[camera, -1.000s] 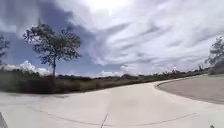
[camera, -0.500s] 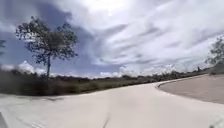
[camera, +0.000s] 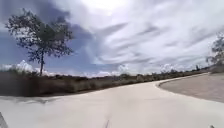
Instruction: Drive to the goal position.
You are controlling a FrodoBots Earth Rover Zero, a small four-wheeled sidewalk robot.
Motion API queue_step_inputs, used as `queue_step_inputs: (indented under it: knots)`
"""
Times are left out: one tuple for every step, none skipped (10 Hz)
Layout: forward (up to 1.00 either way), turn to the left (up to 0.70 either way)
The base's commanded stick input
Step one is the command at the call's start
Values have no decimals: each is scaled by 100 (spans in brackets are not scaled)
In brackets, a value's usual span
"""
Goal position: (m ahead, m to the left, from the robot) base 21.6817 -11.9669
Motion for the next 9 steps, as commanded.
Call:
queue_step_inputs:
  knots:
    - [85,-3]
    - [85,-21]
    - [85,-16]
    - [85,0]
    - [85,0]
    - [85,0]
    - [85,0]
    - [85,0]
    - [85,0]
